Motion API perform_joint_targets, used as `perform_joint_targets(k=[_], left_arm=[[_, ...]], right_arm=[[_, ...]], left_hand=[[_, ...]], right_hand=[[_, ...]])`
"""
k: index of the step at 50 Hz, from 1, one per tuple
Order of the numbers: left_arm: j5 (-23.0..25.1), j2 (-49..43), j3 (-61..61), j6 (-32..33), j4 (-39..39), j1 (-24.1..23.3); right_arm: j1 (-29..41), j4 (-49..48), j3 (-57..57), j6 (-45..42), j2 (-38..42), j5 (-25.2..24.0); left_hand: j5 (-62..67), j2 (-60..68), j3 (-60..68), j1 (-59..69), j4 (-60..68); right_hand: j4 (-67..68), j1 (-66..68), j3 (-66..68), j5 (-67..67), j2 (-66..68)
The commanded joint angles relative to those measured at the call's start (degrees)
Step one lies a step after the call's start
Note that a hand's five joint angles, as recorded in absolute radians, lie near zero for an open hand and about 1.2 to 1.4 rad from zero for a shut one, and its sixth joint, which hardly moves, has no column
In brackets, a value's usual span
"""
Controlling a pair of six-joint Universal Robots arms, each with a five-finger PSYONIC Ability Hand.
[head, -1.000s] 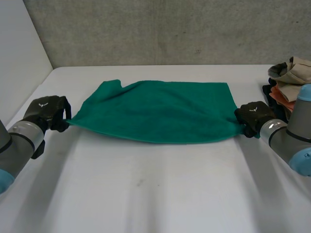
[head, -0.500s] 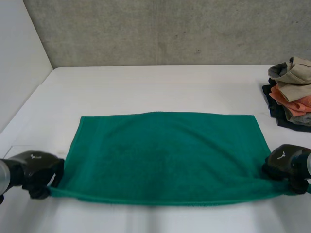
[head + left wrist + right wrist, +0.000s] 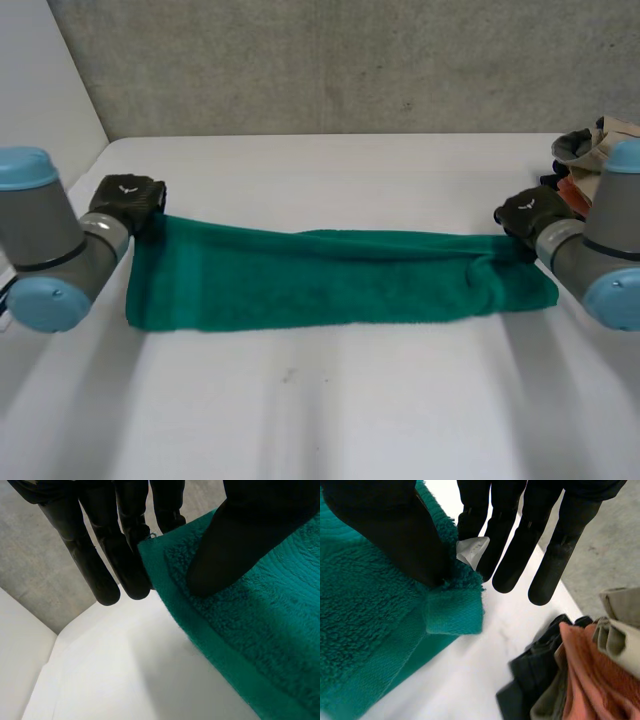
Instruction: Fold the laundry.
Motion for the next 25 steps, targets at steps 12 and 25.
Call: perform_joint_targets(k=[12, 25], left_arm=[[-2.6, -5.4, 9.2, -1.3, 0.2, -3.0], [-2.3, 7.8, -1.0, -5.5, 4.7, -3.9]], right_arm=[[4.0, -6.0, -9.3, 3.0, 6.2, 12.1], [2.8, -7.1, -2.1, 8.7, -8.3, 5.3]], left_hand=[[-57.7, -58.7, -58.4, -55.7, -58.9], [-57.7, -58.7, -58.4, -55.7, -58.9]], right_hand=[[-58.8, -53.7, -58.4, -57.3, -57.5], [-58.8, -53.7, -58.4, -57.3, -57.5]])
